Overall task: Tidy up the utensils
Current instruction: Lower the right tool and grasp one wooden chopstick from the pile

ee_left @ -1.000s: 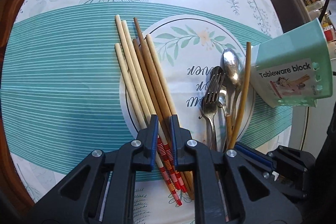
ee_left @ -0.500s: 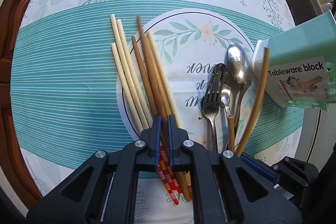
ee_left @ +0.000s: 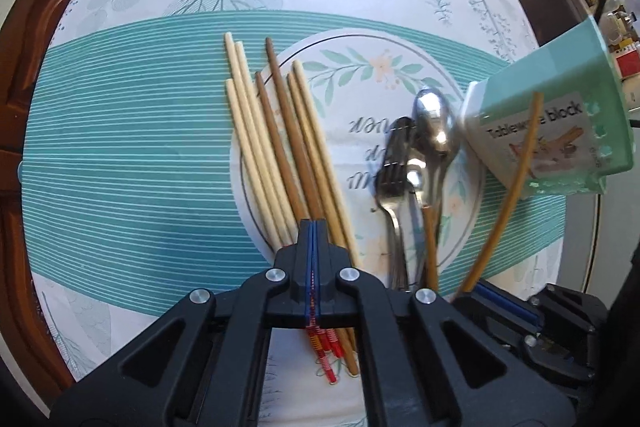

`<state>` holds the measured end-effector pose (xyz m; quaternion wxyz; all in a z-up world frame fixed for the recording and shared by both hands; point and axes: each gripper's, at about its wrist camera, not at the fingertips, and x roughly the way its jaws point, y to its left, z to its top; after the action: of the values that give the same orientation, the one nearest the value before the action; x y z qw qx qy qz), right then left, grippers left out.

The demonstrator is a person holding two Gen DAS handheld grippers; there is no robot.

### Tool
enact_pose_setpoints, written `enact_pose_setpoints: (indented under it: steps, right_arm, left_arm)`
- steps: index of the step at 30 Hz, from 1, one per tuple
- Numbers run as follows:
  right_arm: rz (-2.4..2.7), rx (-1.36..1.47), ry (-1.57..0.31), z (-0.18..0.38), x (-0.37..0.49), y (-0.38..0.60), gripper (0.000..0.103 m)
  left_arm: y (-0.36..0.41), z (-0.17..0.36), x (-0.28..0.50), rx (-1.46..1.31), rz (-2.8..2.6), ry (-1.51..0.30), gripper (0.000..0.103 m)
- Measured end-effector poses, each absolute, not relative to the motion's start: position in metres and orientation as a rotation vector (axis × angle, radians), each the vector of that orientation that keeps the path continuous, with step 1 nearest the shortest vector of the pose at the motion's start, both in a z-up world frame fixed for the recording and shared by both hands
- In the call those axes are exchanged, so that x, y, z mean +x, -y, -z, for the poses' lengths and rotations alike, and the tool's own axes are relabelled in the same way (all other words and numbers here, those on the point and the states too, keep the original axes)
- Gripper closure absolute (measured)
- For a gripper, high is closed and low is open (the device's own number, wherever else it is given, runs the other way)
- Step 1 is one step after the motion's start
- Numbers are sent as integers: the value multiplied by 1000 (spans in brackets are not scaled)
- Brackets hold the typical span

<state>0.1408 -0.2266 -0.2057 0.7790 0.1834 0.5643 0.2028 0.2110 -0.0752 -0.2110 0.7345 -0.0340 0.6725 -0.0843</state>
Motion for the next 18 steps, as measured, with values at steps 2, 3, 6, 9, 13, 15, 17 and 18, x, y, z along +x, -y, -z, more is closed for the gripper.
enact_pose_setpoints:
  steps: [2, 3, 6, 9, 13, 15, 17, 18]
  right_arm:
    - [-441, 390, -1217, 204, 140, 225, 97]
    - [-443, 388, -1215, 204, 142, 225, 97]
    - [-445, 391, -1209, 203, 141, 225, 97]
    - [-447, 392, -1207, 204, 140, 226, 97]
    - [-451, 392, -1208, 204, 140, 225, 97]
    - [-452, 390, -1208, 204, 139, 224, 97]
    - [-450, 388, -1209, 203, 139, 224, 97]
    - [-450, 388, -1209, 203, 139, 224, 97]
  left_arm:
    - [67, 215, 210, -75, 175, -1482, 103]
    - [64, 216, 211, -65, 157, -1478, 103]
    - [54, 223, 215, -73, 125, -1494, 103]
    - [48, 226, 218, -79, 116, -1492, 103]
    - [44, 223, 217, -69, 112, -1483, 103]
    - [45, 223, 216, -59, 102, -1484, 103]
    - [41, 223, 216, -53, 88, -1489, 103]
    - [38, 223, 215, -57, 84, -1493, 103]
